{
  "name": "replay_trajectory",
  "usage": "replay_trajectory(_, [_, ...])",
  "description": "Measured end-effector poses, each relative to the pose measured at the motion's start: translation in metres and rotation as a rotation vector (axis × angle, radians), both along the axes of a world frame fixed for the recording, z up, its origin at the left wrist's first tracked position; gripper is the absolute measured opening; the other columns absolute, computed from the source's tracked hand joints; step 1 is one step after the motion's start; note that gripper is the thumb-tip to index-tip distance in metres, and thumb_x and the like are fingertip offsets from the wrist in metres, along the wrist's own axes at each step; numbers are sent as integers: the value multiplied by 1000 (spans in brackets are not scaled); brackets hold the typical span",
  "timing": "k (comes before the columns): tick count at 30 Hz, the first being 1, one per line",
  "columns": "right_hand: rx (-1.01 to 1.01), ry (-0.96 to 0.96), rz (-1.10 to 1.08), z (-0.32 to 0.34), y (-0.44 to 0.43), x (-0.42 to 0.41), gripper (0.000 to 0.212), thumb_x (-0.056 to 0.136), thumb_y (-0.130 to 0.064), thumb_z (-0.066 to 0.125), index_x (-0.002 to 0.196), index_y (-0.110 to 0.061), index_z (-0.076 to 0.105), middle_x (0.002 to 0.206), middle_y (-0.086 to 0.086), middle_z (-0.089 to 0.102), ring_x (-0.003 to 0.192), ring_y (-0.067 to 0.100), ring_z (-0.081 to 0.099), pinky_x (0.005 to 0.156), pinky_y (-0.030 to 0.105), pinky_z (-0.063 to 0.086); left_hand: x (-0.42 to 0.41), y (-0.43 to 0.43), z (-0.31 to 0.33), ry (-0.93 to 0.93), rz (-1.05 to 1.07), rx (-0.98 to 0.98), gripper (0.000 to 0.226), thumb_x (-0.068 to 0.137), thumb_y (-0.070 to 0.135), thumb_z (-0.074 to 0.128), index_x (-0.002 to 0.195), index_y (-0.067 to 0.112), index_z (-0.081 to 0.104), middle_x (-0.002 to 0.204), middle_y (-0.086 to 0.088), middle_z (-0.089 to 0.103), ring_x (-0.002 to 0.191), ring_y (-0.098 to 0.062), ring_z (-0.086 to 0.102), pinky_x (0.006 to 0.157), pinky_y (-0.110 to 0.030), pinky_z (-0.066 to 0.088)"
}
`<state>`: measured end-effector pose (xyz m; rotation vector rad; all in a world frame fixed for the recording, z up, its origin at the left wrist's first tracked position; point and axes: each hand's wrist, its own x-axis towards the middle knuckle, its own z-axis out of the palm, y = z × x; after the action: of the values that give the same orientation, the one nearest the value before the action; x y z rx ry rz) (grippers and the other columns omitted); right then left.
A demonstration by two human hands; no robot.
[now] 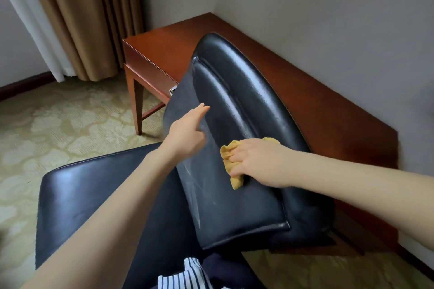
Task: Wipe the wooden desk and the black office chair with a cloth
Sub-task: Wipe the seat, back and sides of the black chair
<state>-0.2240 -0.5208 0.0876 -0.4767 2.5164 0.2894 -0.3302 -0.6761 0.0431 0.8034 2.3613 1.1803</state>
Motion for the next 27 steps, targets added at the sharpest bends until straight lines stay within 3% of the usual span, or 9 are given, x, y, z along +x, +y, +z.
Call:
replay_trajectory(3, [18, 46, 94, 4, 1, 46, 29, 91, -15, 44, 111, -26, 62, 124, -2, 53, 120, 20, 45, 102, 38, 35, 18, 13, -2, 33, -102, -38, 71, 86, -6, 37, 150, 20, 19, 159, 5, 6, 145, -20, 15, 114, -48, 20])
replay_trajectory(5, [3, 128, 179, 9, 4, 78, 27, 85, -12, 44, 95, -30, 62, 108, -9, 59, 109, 14, 53, 96, 34, 42, 31, 21, -4, 44, -158, -44, 73, 87, -5, 38, 151, 19, 12, 159, 5, 0, 146, -16, -1, 118, -46, 7])
replay_trajectory(8, [-41, 250, 233, 19, 15, 115, 23, 83, -8, 55, 86, -29, 65, 93, -11, 64, 95, 10, 61, 88, 30, 48, 43, 33, -6, 81, -223, -62, 80, 84, -5, 39, 152, 18, 3, 159, 3, -8, 146, -17, -9, 118, -44, -1])
replay_trajectory(11, [-56, 347, 283, 33, 25, 128, 31, 92, -8, 41, 92, -27, 66, 94, -7, 64, 97, 16, 61, 91, 33, 46, 49, 40, -7, 128, -210, -89, 79, 83, -5, 39, 151, 13, 2, 159, -1, -9, 146, -18, -9, 116, -42, -2])
replay_trajectory(14, [-130, 418, 248, 48, 32, 110, 29, 93, -16, 42, 95, -26, 69, 99, -3, 67, 99, 20, 62, 90, 37, 48, 50, 44, -8, 208, -199, -179, 75, 85, -1, 40, 151, 11, 4, 159, -3, -6, 146, -22, -6, 116, -46, 1])
replay_trajectory(17, [-182, 483, 230, 65, 49, 64, 24, 92, -10, 49, 98, -19, 71, 105, 0, 69, 101, 23, 63, 91, 38, 48, 48, 45, -8, 253, -213, -252, 75, 86, -2, 38, 151, 14, 2, 159, -1, -6, 146, -23, -5, 116, -48, 3])
replay_trajectory(21, [-251, 498, 148, 81, 68, -9, 21, 96, -11, 51, 96, -21, 70, 104, -8, 66, 103, 18, 57, 96, 34, 43, 45, 43, -8, 279, -217, -312, 78, 86, -4, 36, 151, 17, -2, 159, 2, -10, 146, -20, -6, 117, -46, 0])
replay_trajectory(27, [-162, 602, -38, 60, 63, -64, 28, 96, -15, 44, 106, -26, 67, 121, -5, 57, 123, 19, 43, 95, 39, 43, 48, 47, -3, 283, -190, -466, 76, 92, 0, 36, 151, 24, -7, 158, 9, -13, 146, -21, -5, 115, -50, -2])
